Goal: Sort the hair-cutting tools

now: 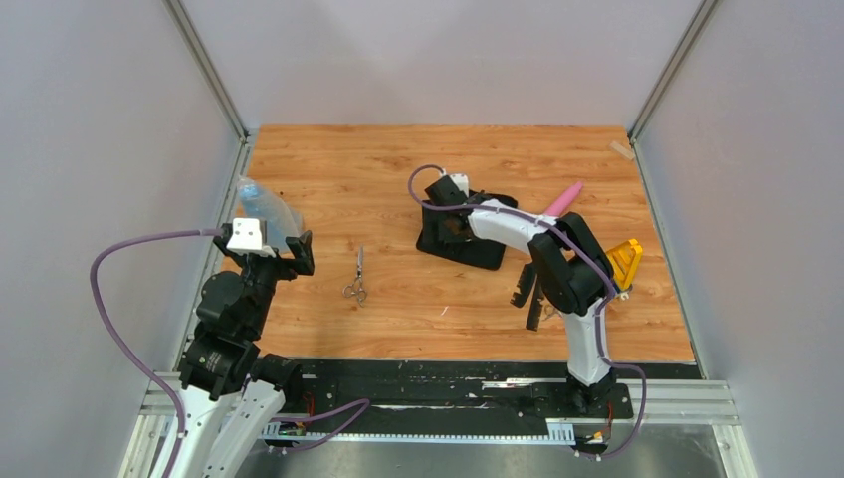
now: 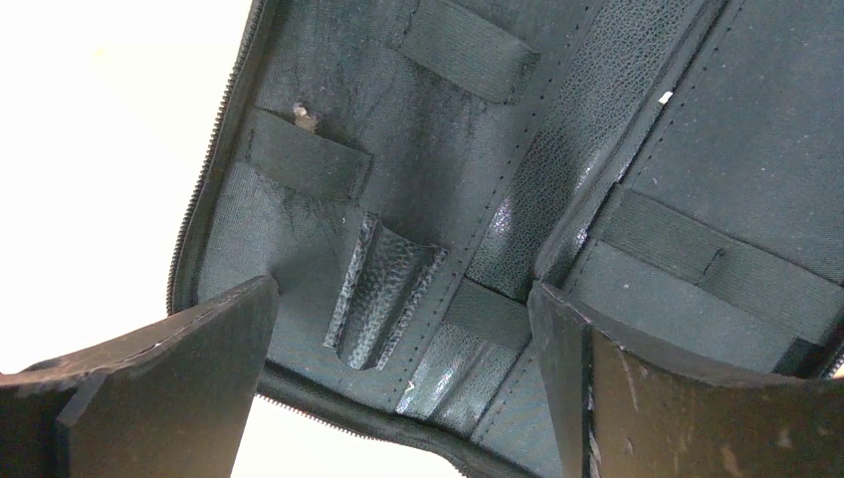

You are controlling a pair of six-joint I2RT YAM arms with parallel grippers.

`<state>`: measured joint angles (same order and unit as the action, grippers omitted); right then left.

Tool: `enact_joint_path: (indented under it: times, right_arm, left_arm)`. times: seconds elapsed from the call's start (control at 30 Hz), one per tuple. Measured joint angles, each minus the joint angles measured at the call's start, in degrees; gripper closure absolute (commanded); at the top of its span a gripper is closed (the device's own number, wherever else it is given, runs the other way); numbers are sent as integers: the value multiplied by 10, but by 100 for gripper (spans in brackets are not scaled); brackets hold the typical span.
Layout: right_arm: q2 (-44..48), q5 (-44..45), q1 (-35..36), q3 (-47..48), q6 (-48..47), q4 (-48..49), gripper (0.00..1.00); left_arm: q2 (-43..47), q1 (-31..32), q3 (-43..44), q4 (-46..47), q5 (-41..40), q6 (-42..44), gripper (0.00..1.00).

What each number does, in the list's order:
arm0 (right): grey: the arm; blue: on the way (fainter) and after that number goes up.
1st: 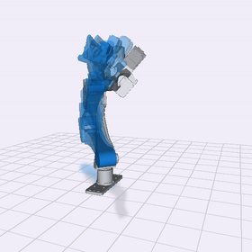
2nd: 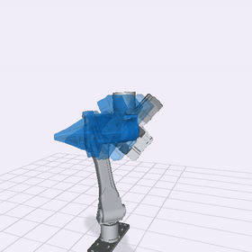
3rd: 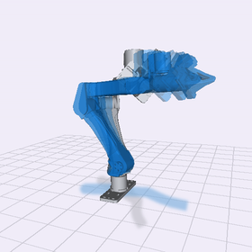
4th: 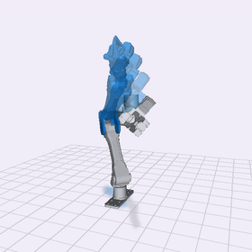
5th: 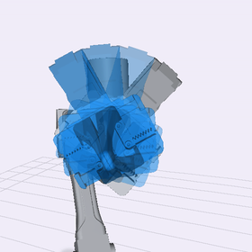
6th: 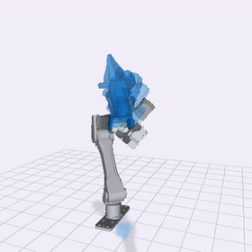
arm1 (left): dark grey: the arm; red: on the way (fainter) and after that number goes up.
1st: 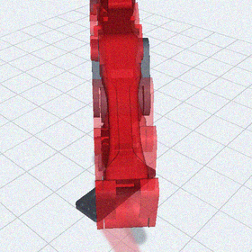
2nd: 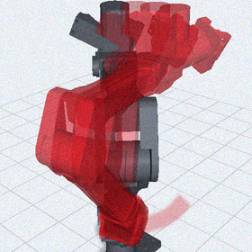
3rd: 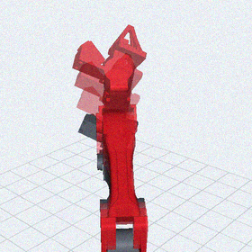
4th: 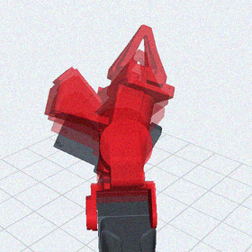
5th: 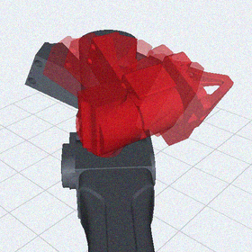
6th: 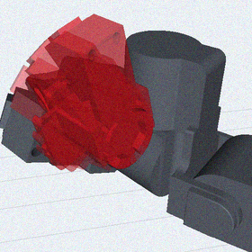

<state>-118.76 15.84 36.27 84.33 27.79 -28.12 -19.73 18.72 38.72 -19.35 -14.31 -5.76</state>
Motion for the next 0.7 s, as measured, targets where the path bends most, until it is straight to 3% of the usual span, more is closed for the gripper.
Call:
enact_joint_path:
  times: [0.43,0.7]
  right_arm:
    - [94,-44,203,-119,-25,-27,0]
    - [131,-82,280,-147,-50,-85,0]
  left_arm:
    - [-11,0,0,0,0,0,0]
    - [-17,0,0,0,0,0,0]
